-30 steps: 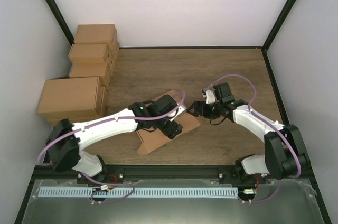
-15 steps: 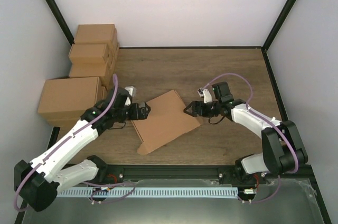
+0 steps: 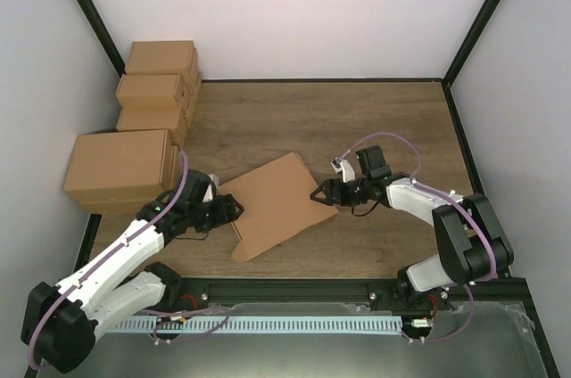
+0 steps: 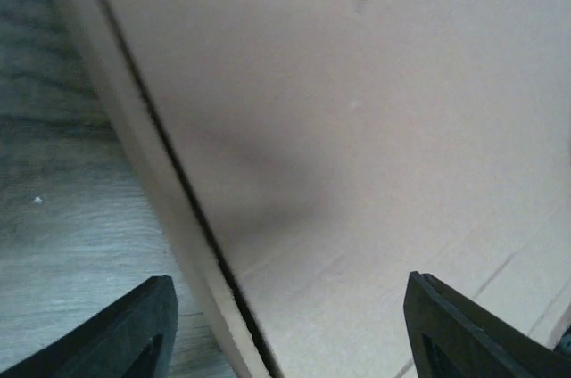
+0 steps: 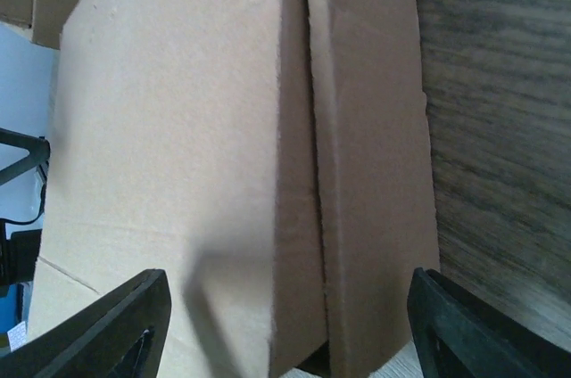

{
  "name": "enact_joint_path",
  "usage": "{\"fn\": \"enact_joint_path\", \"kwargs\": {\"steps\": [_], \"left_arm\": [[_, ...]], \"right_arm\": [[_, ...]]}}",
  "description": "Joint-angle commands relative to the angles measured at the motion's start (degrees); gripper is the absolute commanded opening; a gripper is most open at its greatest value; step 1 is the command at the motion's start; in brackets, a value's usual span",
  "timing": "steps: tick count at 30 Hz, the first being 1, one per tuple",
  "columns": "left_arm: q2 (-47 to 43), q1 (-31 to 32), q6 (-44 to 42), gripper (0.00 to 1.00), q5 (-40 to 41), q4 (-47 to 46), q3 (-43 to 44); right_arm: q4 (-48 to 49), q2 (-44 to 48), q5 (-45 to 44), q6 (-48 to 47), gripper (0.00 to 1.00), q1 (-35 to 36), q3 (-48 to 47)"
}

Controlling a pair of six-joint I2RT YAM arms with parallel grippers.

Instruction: Fold the paper box

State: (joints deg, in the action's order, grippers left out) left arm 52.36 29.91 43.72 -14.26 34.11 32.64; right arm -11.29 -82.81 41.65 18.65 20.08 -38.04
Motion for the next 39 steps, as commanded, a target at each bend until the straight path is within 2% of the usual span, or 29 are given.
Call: {"fn": "enact_joint_path", "kwargs": {"steps": [1, 8, 11, 15, 25, 28, 32, 35, 36, 39], "left_arm": [[-0.92, -0.29, 5.66, 0.69, 2.28, 0.13, -2.72], [-1.20, -0.29, 10.13, 0.53, -2.80, -10.23, -11.34], [0.29, -0.31, 9.17, 0.44, -3.55, -12.46, -12.75], [1.74, -0.34, 7.38, 0.36, -2.65, -13.88, -12.47], [10.35, -0.45, -0.80, 0.36, -4.20, -20.38, -5.84], [14.90, -0.75, -4.70, 0.40, -4.43, -21.52, -1.82], [20.46, -1.16, -11.67, 0.59, -2.94, -23.49, 5.54], [22.83, -1.25, -14.73, 0.69, -1.13, -23.67, 7.78], [23.29, -1.26, -15.77, 0.76, -0.56, -23.22, 8.30], [20.15, -1.26, -16.12, 0.84, 4.01, -21.57, 6.83]], "right_arm": [[2.10, -1.54, 0.85, -0.60, 0.72, 0.15, 1.15], [5.12, -5.01, 1.15, 0.55, 0.50, 0.67, 2.71], [5.41, -5.33, 0.95, 0.71, 0.46, 0.99, 2.75], [4.44, -4.76, 0.55, 0.75, 0.46, 1.24, 2.14], [0.83, 4.96, -4.98, 2.30, 0.63, 1.22, 3.07], [0.67, 6.85, -5.62, 3.13, 0.64, 1.23, 4.07], [2.27, 8.86, -5.15, 6.05, 0.64, 1.28, 7.16], [2.39, 9.85, -6.09, 6.80, 0.65, 1.28, 8.29], [2.10, 10.20, -6.71, 6.93, 0.67, 1.28, 8.35], [-0.01, 12.32, -10.02, 7.17, 0.77, 1.28, 7.80]]}}
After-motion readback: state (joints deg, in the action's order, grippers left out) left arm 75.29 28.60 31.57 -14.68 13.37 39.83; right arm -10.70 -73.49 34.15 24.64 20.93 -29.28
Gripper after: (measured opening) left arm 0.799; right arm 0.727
